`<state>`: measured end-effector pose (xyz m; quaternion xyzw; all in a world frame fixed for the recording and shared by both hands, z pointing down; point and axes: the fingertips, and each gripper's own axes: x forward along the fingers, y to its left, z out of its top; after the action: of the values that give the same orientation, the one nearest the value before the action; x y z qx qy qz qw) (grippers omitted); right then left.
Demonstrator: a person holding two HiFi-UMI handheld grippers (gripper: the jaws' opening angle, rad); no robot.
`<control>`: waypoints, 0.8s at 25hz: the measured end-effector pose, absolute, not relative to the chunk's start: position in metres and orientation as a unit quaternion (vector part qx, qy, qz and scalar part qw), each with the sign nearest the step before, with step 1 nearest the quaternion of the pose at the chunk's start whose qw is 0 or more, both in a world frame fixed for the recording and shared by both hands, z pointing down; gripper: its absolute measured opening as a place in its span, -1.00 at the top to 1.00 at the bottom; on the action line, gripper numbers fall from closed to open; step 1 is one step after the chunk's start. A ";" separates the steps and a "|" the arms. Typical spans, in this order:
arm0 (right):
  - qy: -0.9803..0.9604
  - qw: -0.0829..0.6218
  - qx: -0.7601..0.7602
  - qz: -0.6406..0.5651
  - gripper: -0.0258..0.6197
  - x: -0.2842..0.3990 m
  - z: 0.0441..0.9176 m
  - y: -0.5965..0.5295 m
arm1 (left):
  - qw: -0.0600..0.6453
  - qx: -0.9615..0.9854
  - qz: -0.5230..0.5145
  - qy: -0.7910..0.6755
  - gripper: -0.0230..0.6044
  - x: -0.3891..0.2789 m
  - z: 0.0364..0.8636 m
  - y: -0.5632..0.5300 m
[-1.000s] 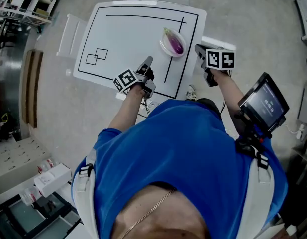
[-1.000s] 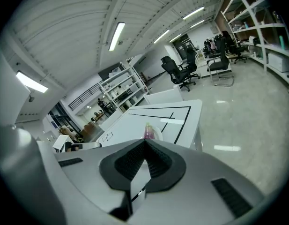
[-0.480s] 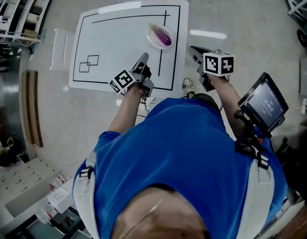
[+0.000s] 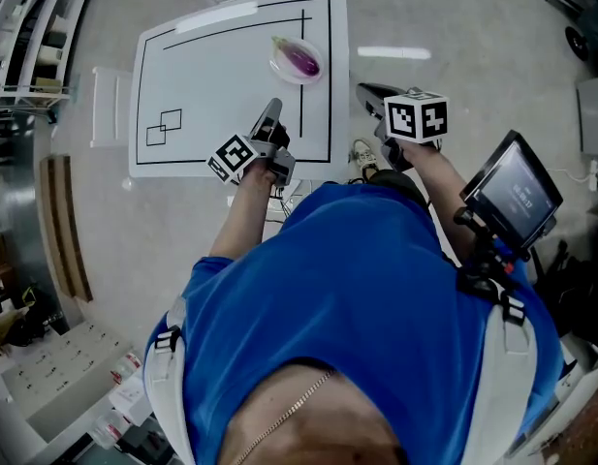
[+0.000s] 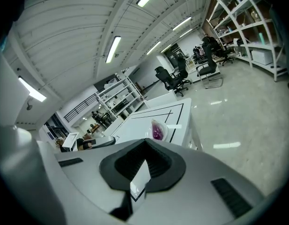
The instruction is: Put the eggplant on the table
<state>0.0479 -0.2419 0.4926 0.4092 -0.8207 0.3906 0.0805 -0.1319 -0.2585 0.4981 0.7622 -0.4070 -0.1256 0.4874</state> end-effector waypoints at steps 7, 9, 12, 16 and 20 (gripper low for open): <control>-0.820 0.084 0.413 0.386 0.92 0.048 0.492 -0.240 | 0.487 0.765 -0.122 -0.403 0.90 -0.128 0.499 -0.261; -0.821 0.084 0.412 0.386 0.92 0.047 0.492 -0.240 | 0.485 0.768 -0.120 -0.401 0.90 -0.127 0.499 -0.262; -0.822 0.087 0.412 0.384 0.92 0.046 0.492 -0.239 | 0.483 0.770 -0.119 -0.399 0.90 -0.126 0.498 -0.263; -0.822 0.094 0.415 0.379 0.92 0.046 0.494 -0.239 | 0.483 0.772 -0.115 -0.397 0.90 -0.125 0.499 -0.264; -0.822 0.098 0.416 0.376 0.92 0.045 0.494 -0.238 | 0.480 0.776 -0.108 -0.395 0.90 -0.123 0.498 -0.263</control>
<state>0.0448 -0.2382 0.4937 0.4156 -0.8223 0.3762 0.0977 -0.1226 -0.2630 0.4981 0.7757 -0.3953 -0.1078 0.4800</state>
